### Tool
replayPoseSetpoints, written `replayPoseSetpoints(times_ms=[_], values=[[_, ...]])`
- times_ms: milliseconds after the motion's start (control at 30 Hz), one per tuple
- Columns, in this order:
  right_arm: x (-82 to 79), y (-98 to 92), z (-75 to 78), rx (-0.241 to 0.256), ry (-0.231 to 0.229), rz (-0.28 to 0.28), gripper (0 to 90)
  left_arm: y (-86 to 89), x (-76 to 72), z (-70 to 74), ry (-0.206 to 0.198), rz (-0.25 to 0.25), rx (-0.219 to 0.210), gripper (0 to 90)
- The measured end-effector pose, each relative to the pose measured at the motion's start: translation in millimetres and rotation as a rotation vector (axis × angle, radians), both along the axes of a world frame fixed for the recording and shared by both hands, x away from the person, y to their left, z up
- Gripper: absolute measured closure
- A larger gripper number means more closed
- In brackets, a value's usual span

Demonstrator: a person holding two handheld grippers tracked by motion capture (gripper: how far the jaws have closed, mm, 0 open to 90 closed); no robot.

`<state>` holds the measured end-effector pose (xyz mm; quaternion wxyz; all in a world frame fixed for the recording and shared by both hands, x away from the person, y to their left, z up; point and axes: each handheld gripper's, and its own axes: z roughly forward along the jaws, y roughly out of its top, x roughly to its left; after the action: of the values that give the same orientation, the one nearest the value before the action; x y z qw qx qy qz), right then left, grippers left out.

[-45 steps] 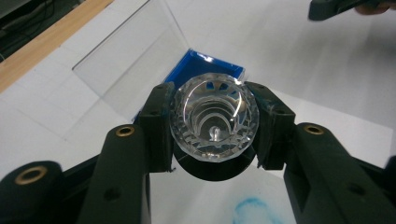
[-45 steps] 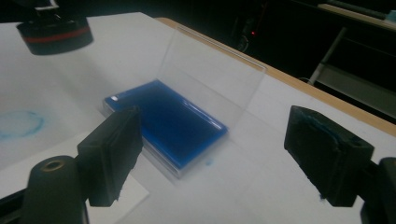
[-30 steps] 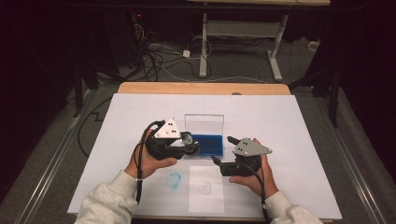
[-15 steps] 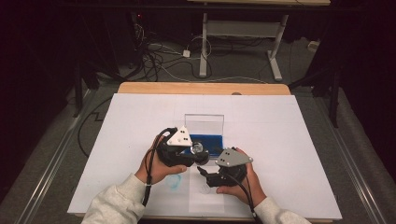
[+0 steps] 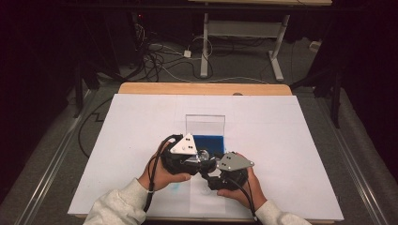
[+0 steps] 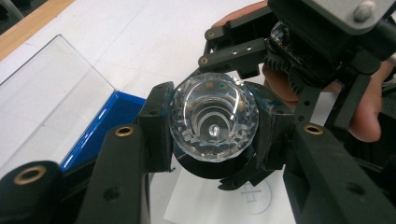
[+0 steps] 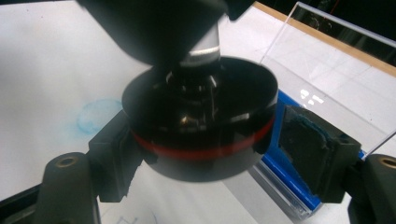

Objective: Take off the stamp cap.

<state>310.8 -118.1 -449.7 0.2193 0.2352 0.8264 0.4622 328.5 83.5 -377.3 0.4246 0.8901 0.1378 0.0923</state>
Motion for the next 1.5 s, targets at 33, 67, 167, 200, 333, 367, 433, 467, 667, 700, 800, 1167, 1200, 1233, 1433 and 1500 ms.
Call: replayPoseSetpoints(times_ms=[33, 67, 167, 200, 333, 367, 433, 467, 667, 700, 800, 1167, 1200, 1233, 1433, 1500], values=[[-0.6, -0.1, -0.3, -0.009, -0.005, 0.008, 27.9, 1.1, 0.8, 0.3, 0.006, -0.001, -0.005, 54.5], [-1.0, -0.1, -0.4, -0.007, -0.006, 0.012, 29.0, 1.5, 1.0, 0.5, 0.009, -0.002, -0.003, 54.5], [-2.3, -0.1, -0.9, -0.012, -0.012, 0.022, 31.8, 2.8, 1.2, 0.3, 0.012, -0.004, -0.003, 54.5], [-3.1, 0.1, -0.7, -0.016, -0.016, 0.021, 33.1, 2.8, 1.2, 0.3, 0.012, -0.004, -0.003, 54.4], [-6.5, 1.8, 0.1, -0.023, -0.035, 0.027, 38.1, 4.1, 1.9, 0.2, 0.015, -0.003, -0.008, 54.5], [-7.2, 2.3, 0.2, -0.027, -0.041, 0.028, 37.7, 4.3, 2.2, 0.2, 0.018, -0.006, -0.008, 54.5], [-7.7, 3.3, -0.3, -0.032, -0.041, 0.031, 35.5, 3.3, 1.7, -1.0, 0.020, -0.013, -0.002, 54.5], [-8.0, 3.7, -0.5, -0.033, -0.041, 0.032, 35.0, 2.8, 1.7, -1.5, 0.020, -0.013, -0.001, 54.5], [-9.0, 4.0, -0.7, -0.025, -0.035, 0.043, 37.8, 2.6, 2.1, -2.2, 0.022, -0.012, -0.002, 54.5], [-9.1, 4.1, -0.7, -0.025, -0.034, 0.043, 37.9, 2.6, 2.1, -2.3, 0.023, -0.013, -0.003, 54.4], [-9.3, 3.6, -0.7, -0.013, -0.028, 0.047, 37.9, 2.7, 1.9, -2.1, 0.021, -0.016, -0.006, 54.5], [-7.9, 1.7, -0.3, 0.005, -0.001, 0.063, 38.4, 3.3, 1.9, -2.5, 0.022, -0.025, -0.010, 54.5], [-7.8, 1.3, -0.1, 0.005, 0.006, 0.063, 38.6, 3.2, 1.9, -2.7, 0.021, -0.026, -0.012, 54.5], [-7.8, 1.1, 0.1, 0.003, 0.008, 0.064, 38.6, 3.0, 1.9, -2.9, 0.021, -0.027, -0.011, 54.5], [-6.9, -0.5, 2.0, -0.002, 0.032, 0.077, 38.8, 2.5, 1.1, -3.4, 0.017, -0.034, -0.015, 54.5], [-6.5, -0.8, 2.4, -0.006, 0.036, 0.080, 38.8, 1.4, 0.1, -3.7, 0.006, -0.036, -0.016, 54.5]])
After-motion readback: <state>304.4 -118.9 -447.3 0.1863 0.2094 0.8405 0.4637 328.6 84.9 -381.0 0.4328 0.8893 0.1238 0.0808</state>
